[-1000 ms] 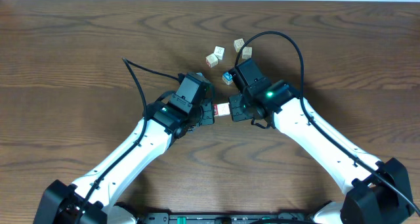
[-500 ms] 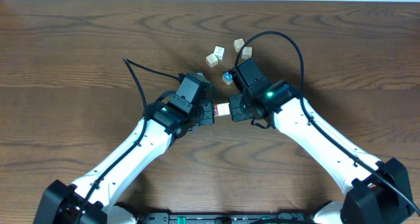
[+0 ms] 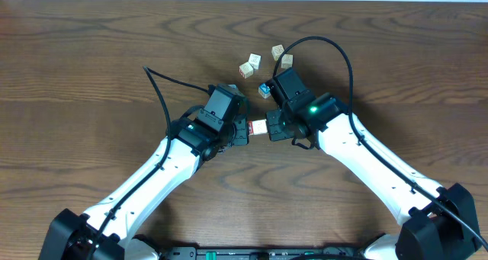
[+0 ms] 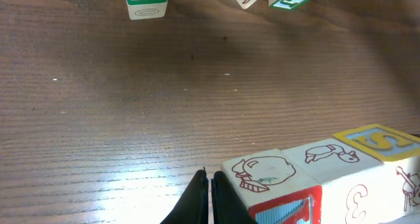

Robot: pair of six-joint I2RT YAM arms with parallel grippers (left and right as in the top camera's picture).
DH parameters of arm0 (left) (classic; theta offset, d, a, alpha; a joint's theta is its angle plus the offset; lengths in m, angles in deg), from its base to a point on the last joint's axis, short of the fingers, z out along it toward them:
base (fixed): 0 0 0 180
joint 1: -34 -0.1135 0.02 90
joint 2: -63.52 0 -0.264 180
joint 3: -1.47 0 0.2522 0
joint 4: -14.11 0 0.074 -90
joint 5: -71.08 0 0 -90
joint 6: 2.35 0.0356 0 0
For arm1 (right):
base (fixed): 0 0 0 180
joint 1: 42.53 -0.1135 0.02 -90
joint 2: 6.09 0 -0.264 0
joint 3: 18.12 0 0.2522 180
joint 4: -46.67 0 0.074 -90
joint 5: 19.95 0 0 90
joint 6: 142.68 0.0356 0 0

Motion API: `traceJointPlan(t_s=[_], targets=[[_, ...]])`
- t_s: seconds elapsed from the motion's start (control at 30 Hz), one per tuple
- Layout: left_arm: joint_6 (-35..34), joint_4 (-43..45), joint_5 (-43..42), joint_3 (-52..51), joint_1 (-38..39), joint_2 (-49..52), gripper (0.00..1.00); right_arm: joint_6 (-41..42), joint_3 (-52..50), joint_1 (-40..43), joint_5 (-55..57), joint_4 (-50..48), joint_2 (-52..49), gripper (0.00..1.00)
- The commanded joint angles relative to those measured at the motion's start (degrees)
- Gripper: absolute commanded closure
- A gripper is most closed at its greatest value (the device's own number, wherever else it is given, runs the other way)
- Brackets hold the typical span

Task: Lift 3 blocks
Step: 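Hold the A-3-S row raised between both grippers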

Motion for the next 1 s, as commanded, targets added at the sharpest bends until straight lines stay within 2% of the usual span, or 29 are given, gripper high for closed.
traceJointPlan(t_s=[0.0, 0.97], targets=[[1.4, 4.0, -13.5, 6.9, 4.1, -2.2, 0.93, -1.6, 2.0, -4.3, -18.9, -2.2, 0.0, 0.99], [1.4, 3.8, -13.4, 6.9, 4.1, -3.2, 0.93, -1.6, 2.0, -4.3, -19.0, -2.2, 0.0, 0.99]])
